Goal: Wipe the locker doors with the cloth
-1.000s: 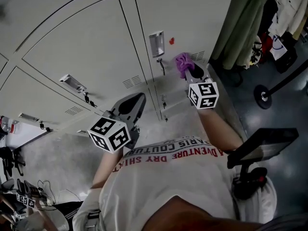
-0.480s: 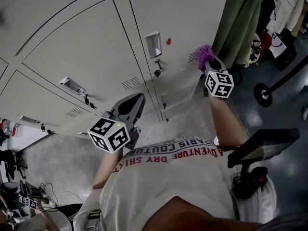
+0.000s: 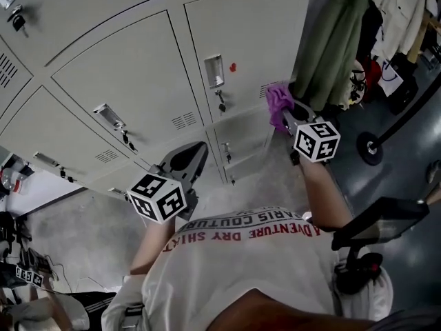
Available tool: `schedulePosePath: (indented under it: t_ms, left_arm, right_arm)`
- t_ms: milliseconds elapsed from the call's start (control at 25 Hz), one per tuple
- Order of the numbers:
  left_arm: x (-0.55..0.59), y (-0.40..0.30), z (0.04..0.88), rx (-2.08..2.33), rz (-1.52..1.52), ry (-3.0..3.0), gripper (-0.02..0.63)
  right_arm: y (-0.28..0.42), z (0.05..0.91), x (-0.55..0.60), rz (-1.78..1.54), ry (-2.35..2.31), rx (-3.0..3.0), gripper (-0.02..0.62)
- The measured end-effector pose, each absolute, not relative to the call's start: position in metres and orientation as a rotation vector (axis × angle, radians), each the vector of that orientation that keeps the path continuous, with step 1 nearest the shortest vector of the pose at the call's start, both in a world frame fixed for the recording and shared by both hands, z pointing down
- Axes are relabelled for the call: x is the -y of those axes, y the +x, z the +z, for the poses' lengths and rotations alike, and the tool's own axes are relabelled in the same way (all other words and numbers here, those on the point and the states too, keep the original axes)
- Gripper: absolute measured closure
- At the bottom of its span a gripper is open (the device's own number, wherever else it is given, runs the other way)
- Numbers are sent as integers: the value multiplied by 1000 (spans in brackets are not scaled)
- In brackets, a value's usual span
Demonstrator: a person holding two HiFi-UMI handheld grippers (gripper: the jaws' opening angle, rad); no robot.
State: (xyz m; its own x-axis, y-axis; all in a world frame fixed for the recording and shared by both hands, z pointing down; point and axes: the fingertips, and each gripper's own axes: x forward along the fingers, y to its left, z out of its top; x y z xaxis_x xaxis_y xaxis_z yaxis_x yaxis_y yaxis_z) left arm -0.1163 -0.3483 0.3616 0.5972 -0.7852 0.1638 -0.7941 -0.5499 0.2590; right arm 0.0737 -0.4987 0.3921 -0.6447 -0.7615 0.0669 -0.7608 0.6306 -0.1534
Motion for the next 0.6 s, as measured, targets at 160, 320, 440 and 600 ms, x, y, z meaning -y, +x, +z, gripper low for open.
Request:
schedulePosePath:
  t_ms: [160,320,440,600]
  left_arm:
    - [293,-102,369,1318,73,2529,606]
    - [234,-89,390,1344,65,2482,606]
    - [195,-84,402,1357,82,2454,606]
    - [149,-81,406,1366,69,2456,606]
  right_arm:
    - [47,380,397,-302,-997,-2951,540]
    - [31,393,313,-326,-777,-3036,540]
    - [20,412,267,-351,-705,-3083,540]
    - [10,420,200,-391,-586,-3127,540]
